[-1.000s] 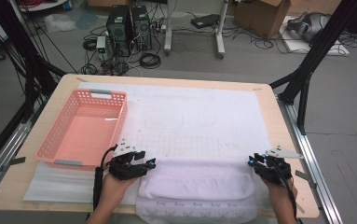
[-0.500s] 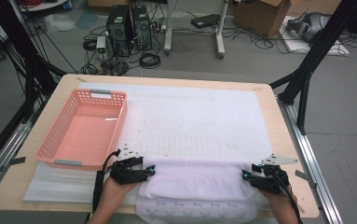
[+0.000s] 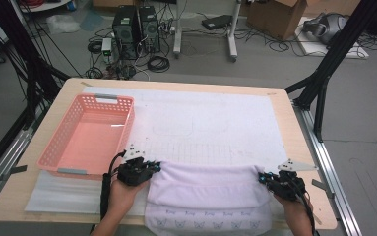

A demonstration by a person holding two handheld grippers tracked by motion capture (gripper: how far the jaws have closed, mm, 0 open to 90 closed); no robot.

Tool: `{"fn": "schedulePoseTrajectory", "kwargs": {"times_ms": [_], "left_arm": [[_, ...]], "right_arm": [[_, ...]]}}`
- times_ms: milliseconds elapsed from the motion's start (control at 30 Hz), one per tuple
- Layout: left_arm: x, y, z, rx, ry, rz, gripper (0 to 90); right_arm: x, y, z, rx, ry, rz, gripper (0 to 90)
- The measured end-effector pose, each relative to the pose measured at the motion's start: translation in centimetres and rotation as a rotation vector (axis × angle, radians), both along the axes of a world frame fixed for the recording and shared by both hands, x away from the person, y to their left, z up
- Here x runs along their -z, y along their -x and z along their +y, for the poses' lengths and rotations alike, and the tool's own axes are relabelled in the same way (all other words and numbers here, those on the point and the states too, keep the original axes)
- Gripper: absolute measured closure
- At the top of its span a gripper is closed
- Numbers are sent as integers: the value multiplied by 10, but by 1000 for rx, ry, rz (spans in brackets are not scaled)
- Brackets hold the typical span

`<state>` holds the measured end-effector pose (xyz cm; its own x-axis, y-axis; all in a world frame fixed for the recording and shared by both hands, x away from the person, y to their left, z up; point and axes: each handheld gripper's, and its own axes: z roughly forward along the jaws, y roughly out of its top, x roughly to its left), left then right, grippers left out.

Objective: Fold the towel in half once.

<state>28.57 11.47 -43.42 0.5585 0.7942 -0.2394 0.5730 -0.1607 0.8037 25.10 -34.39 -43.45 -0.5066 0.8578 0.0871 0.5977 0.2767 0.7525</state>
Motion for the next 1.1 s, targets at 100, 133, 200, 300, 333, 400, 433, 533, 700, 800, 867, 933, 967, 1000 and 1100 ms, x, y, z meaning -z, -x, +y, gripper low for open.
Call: {"fn": "schedulePoseTrajectory", "kwargs": {"times_ms": [100, 133, 200, 300, 333, 400, 433, 533, 700, 800, 867, 933, 967, 1000, 1100], "left_arm": [[-2, -10, -2, -16, 13, -1, 853], [-3, -13, -3, -22, 16, 0, 852], [-7, -21, -4, -32, 14, -5, 852], [-16, -33, -8, -50, 7, -21, 852], [-18, -38, -10, -58, 5, -29, 852], [-23, -49, -12, -70, 4, -31, 852], [-26, -56, -12, -79, 6, -27, 852], [-30, -76, -12, -106, 21, -24, 852], [-30, -103, -16, -136, 21, -23, 851], [-28, -116, -16, -153, 29, -23, 851], [-26, -124, -16, -161, 15, -16, 851], [-26, -131, -16, -162, 11, -13, 851], [-27, -134, -16, -163, 7, -13, 851], [-28, -137, -16, -165, 3, -27, 850], [-34, -146, -17, -173, -3, -33, 850]], "right_arm": [[-5, -5, -3, 26, -26, -34, 866], [-6, -7, -4, 32, -37, -41, 866], [-8, -13, -6, 39, -41, -47, 866], [-9, -24, -8, 51, -47, -51, 866], [-10, -28, -8, 57, -51, -56, 866], [-12, -39, -8, 66, -49, -59, 866], [-14, -44, -9, 67, -39, -64, 866], [-20, -63, -9, 80, -44, -71, 865], [-25, -92, -5, 88, 9, -76, 865], [-23, -106, -3, 98, 18, -71, 865], [-22, -114, -3, 106, 9, -68, 865], [-22, -122, -3, 111, 0, -65, 865], [-22, -126, -3, 113, 1, -61, 865], [-23, -129, -3, 117, 0, -63, 865], [-26, -140, -2, 123, -4, -69, 865]]}}
